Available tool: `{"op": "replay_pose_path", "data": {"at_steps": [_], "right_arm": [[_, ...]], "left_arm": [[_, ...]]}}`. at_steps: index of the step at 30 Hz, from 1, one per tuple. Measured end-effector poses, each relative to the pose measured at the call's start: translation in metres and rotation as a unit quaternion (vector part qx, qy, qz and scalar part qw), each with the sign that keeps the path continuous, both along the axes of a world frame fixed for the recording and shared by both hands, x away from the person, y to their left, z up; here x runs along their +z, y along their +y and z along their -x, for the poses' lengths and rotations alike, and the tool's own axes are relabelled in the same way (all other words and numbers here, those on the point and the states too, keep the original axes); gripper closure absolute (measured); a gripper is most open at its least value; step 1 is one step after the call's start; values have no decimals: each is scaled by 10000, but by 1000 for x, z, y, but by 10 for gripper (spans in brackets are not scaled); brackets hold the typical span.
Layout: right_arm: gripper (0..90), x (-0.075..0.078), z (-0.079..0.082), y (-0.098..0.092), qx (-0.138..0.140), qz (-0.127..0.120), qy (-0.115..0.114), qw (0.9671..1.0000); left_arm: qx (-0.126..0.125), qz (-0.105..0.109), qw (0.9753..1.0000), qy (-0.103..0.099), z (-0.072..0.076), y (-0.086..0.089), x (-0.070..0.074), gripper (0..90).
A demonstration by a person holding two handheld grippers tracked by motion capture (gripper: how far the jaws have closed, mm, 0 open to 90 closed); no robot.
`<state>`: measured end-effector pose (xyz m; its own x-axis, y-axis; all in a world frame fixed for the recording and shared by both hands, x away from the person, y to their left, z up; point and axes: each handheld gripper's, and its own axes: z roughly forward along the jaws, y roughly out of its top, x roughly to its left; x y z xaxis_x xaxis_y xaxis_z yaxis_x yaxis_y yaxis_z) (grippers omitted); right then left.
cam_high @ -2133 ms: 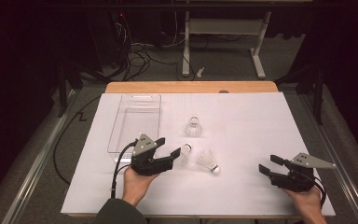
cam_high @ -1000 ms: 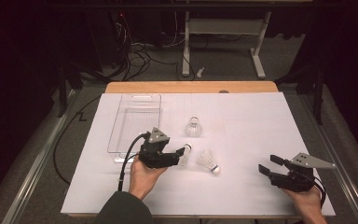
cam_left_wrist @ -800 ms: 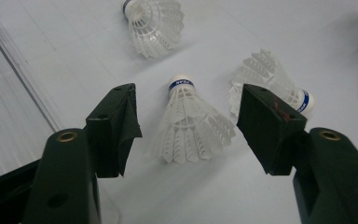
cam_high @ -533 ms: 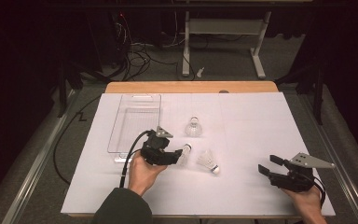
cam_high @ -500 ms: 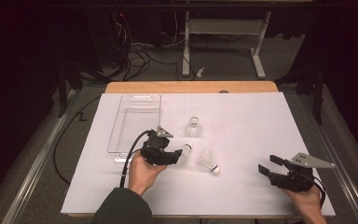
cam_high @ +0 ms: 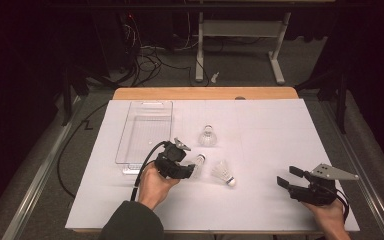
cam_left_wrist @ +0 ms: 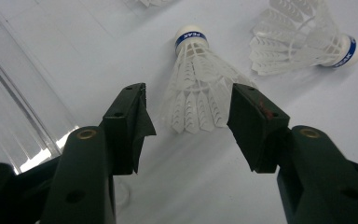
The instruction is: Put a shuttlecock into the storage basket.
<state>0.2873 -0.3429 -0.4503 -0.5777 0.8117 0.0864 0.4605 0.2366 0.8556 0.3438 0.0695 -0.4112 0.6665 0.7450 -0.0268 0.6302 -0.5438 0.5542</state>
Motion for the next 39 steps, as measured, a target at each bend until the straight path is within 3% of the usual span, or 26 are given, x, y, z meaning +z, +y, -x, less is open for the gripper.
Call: {"op": "replay_pose_path", "data": {"at_steps": [6, 31, 39], "right_arm": [[345, 0, 0, 0, 14, 11, 16, 10000], [345, -1, -1, 0, 13, -14, 49, 10000], [345, 0, -1, 0, 11, -15, 45, 10000]], "left_arm": [[-24, -124, 9999, -54, 0, -3, -2, 538], [35, -475, 9988, 98, -7, -10, -10, 792], [49, -478, 9988, 38, -7, -10, -10, 884]]}}
